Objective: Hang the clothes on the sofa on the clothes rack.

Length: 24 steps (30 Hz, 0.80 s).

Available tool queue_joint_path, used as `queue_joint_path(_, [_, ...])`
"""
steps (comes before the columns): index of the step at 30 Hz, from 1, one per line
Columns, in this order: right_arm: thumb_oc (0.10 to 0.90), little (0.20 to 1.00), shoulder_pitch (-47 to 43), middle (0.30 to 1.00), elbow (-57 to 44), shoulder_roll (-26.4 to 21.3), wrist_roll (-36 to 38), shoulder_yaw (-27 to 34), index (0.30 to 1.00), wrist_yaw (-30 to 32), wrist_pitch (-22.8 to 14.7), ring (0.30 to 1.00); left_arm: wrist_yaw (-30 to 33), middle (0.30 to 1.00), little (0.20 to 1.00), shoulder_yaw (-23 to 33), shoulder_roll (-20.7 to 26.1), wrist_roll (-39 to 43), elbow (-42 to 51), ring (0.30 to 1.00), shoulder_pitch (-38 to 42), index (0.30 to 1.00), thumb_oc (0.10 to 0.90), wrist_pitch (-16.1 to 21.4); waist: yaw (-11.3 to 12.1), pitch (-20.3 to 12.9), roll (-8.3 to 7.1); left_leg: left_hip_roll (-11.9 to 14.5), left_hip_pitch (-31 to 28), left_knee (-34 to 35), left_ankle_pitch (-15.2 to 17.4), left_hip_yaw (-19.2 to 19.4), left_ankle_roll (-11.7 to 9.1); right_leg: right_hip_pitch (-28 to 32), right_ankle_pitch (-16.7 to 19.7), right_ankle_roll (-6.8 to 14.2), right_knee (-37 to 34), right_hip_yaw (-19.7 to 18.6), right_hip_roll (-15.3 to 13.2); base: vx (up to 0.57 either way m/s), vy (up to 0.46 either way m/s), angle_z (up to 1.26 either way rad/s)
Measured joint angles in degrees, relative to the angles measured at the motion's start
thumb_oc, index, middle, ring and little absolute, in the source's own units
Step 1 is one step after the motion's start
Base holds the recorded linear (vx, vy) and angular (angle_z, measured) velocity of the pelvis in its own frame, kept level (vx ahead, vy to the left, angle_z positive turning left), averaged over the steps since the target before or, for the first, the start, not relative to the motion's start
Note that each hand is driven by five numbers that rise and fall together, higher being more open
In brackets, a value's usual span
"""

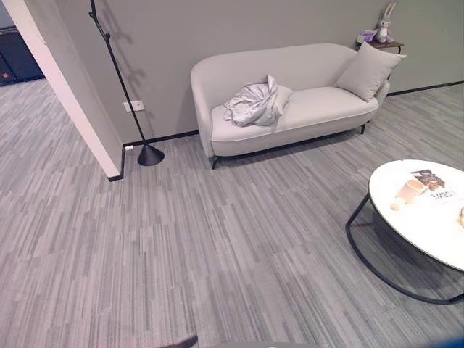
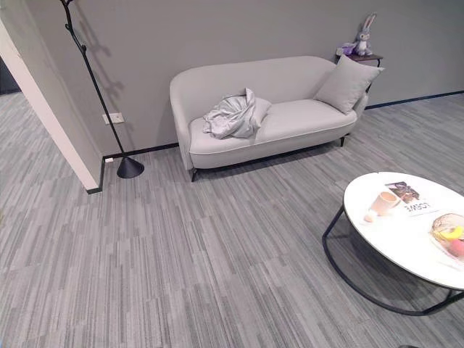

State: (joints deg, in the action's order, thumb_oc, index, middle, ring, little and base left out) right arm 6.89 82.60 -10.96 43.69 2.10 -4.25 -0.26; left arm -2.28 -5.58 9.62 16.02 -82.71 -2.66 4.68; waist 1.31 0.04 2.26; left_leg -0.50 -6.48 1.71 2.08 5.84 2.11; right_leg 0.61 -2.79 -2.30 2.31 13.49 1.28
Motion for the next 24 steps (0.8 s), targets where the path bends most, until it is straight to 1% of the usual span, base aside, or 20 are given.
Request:
queue_joint_path(1, [0.800, 0.900, -0.44, 0.900, 0.09, -0.08, 0.04, 0.06, 0.900, 0.04, 0.02, 0.900, 0.20, 0.900, 0.900, 0.40, 0.08, 1.15, 0.20, 0.900, 0.03, 0.900, 0.800, 0.08, 0.34, -0.05, 0.27, 0.00, -0.01, -0.01, 0.02, -0.46, -0.05, 0.76, 0.67, -0.41, -1.42, 0.16, 0.18, -0.01, -0.020, 0.08])
queue_joint_path(3, [0.800, 0.900, -1.22, 0.900, 0.36, -0.16, 0.51, 0.20, 0.900, 0.30, -0.06, 0.900, 0.19, 0.900, 0.900, 0.38, 0.03, 1.90, 0.22, 0.900, 0.64, 0.900, 0.800, 0.48, 0.39, -0.01, 0.65, 0.07, -0.04, 0.00, 0.18, -1.00, -0.31, 1.67, 1.19, -0.26, -2.80, 0.31, 0.44, -0.01, -0.021, 0.07])
queue_joint_path(7, [0.800, 0.900, -3.32, 0.900, 0.22, -0.07, -0.35, -0.97, 0.900, 0.34, -0.23, 0.900, 0.36, 0.900, 0.900, -0.89, 0.03, 1.45, 0.20, 0.900, 2.47, 0.900, 0.800, 1.19, -0.07, 0.04, 0.52, 0.29, -0.14, 0.07, 0.56, -0.84, -0.86, 2.78, 2.10, -0.15, -5.17, 0.04, 0.91, 0.00, -0.015, -0.04])
queue_joint_path(9, [0.800, 0.900, -3.82, 0.900, -0.56, -0.05, -1.85, -4.18, 0.900, 1.00, -0.45, 0.900, 1.06, 0.900, 0.900, -3.14, 0.06, 1.37, 0.65, 0.900, 3.00, 0.900, 0.800, 1.34, 0.01, 0.12, 0.42, 0.26, -0.17, 0.13, 0.56, -0.84, -0.86, 3.08, 2.49, -0.03, -5.88, 0.02, 0.99, 0.00, 0.000, 0.00])
queue_joint_path(10, [0.800, 0.900, -3.88, 0.900, -0.99, -0.33, -3.08, -5.20, 0.900, 1.16, -0.54, 0.900, 1.25, 0.900, 0.900, -3.19, 0.09, 1.37, 0.82, 0.900, 2.67, 0.900, 0.800, 1.33, 0.02, 0.18, 0.37, 0.23, -0.18, 0.17, 0.56, -0.82, -0.86, 3.55, 2.79, 0.00, -6.34, -0.01, 1.02, 0.00, 0.000, 0.00])
queue_joint_path(11, [0.800, 0.900, -4.02, 0.900, -3.35, -0.99, -8.55, -10.15, 0.900, 1.98, -1.09, 0.900, 1.56, 0.900, 0.900, -4.99, 0.16, 1.31, 1.83, 0.900, 2.76, 0.900, 0.800, 1.35, 0.04, 0.43, 0.04, 0.14, -0.23, 0.17, 0.55, -0.78, -0.86, 4.07, 3.43, -0.15, -7.42, -0.04, 1.05, 0.00, 0.000, 0.00])
queue_joint_path(12, [0.800, 0.900, -3.99, 0.900, -4.26, -2.09, -10.95, -12.43, 0.900, 2.19, -1.39, 0.900, 1.61, 0.900, 0.900, -5.75, 0.73, 1.08, 2.26, 0.900, 2.63, 0.900, 0.800, 1.40, 0.08, 0.74, -0.18, 0.13, -0.41, 0.17, 0.55, -0.70, -0.87, 4.23, 3.56, -0.16, -7.55, -0.18, 1.07, -0.03, -0.011, -0.03])
queue_joint_path(13, [0.800, 0.900, -5.65, 0.900, -5.90, -2.42, -16.31, -15.53, 0.900, 2.21, -1.45, 0.900, 1.69, 0.900, 0.900, -6.83, 1.17, -0.92, 3.41, 0.900, 3.24, 0.900, 0.800, 1.29, 0.22, 1.42, -0.64, 0.13, -1.03, 0.18, 0.54, -0.67, -0.88, 4.71, 3.59, -0.22, -7.71, -0.20, 1.10, 0.00, 0.000, 0.00])
queue_joint_path(14, [0.800, 0.900, -5.77, 0.900, -6.09, -2.51, -17.00, -16.11, 0.900, 2.25, -1.42, 0.900, 1.72, 0.900, 0.900, -7.04, 1.25, -1.01, 3.65, 0.900, 3.23, 0.900, 0.800, 1.23, 0.24, 1.43, -0.70, 0.14, -1.06, 0.18, 0.54, -0.68, -0.88, 4.70, 3.59, -0.22, -7.71, -0.20, 1.10, 0.00, 0.000, 0.00])
queue_joint_path(15, [0.800, 0.900, -7.28, 0.900, -7.61, -2.94, -23.05, -19.31, 0.900, 1.93, -1.23, 0.900, 1.67, 0.900, 0.900, -8.33, 1.67, -2.93, 5.13, 0.900, 3.35, 0.900, 0.800, 1.41, 0.35, 1.59, -1.28, 0.18, -1.11, 0.48, 0.53, -0.69, -0.90, 4.66, 3.56, -0.20, -7.78, -0.20, 1.13, 0.00, 0.000, 0.00])
queue_joint_path(19, [0.800, 0.900, -8.31, 0.900, -9.55, -2.13, -29.91, -22.04, 0.900, 0.39, -1.19, 0.900, 1.07, 0.900, 0.900, -9.78, 1.20, -3.97, 6.65, 0.900, 3.18, 0.900, 0.800, 1.40, 0.63, 1.97, -1.76, 0.05, -1.87, 1.38, 0.26, -0.73, -1.00, 4.88, 3.55, -0.17, -7.78, -0.23, 1.07, 0.00, 0.000, 0.00])
queue_joint_path(22, [0.800, 0.900, -8.16, 0.900, -9.64, -2.09, -30.66, -21.35, 0.900, 0.25, -1.13, 0.900, 0.65, 0.900, 0.900, -9.59, 1.30, -5.11, 6.59, 0.900, 3.16, 0.900, 0.800, 1.35, 1.28, 1.99, -1.83, -0.06, -2.05, 1.69, 0.22, -0.75, -0.94, 4.90, 3.57, -0.20, -7.77, -0.25, 1.00, 0.00, 0.000, 0.00])
queue_joint_path(24, [0.800, 0.900, -8.00, 0.900, -9.50, -1.93, -30.64, -20.55, 0.900, 0.21, -1.11, 0.900, 0.62, 0.900, 0.900, -9.21, 1.33, -5.10, 6.49, 0.900, 3.19, 0.900, 0.800, 1.29, 1.30, 2.08, -1.94, -0.15, -2.20, 1.83, 0.18, -0.76, -0.89, 5.19, 3.59, -0.22, -7.75, -0.25, 0.93, 0.04, 0.014, 0.01])
